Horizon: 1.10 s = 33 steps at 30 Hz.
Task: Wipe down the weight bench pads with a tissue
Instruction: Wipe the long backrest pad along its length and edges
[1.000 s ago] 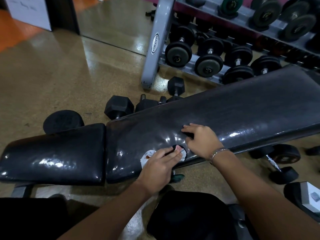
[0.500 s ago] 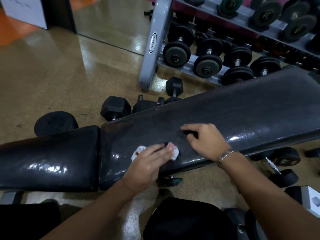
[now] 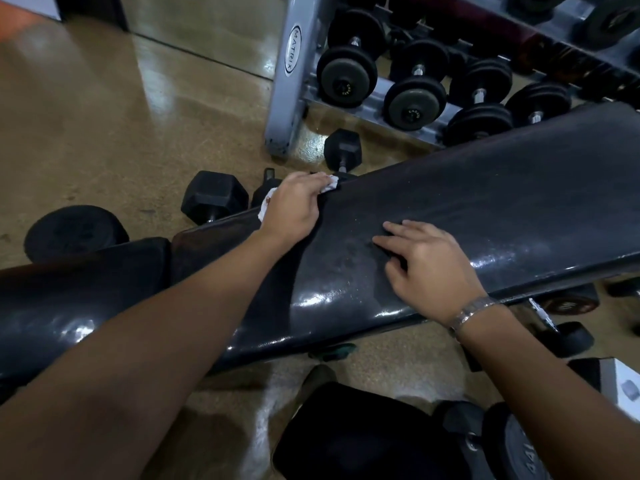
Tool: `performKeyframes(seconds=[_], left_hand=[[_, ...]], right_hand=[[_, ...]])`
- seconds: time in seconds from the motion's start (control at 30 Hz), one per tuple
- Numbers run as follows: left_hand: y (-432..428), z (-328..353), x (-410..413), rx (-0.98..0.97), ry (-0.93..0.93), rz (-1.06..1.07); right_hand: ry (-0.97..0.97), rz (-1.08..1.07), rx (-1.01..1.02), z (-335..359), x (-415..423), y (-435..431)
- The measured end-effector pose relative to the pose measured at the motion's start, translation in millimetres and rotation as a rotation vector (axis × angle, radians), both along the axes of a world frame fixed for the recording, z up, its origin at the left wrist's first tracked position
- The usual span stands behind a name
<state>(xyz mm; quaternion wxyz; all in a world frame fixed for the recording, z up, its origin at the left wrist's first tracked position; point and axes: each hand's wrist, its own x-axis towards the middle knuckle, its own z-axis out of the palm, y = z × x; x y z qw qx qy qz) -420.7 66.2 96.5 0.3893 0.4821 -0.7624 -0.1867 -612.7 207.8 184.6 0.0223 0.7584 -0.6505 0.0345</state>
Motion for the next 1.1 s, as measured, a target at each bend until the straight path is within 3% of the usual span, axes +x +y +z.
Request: performKeyframes(seconds=[0.37,1.1], left_hand=[[54.5,-4.2,-2.7,0.011,0.134,-0.002],[174.9,-31.3,0.5,-0.131,0.034,-0.170]], right_hand=[[0.005,-0.053,0.014,0.3,4.4,-4.5],[0.114,-0.140,0.187,11.5,15.1,-8.6]])
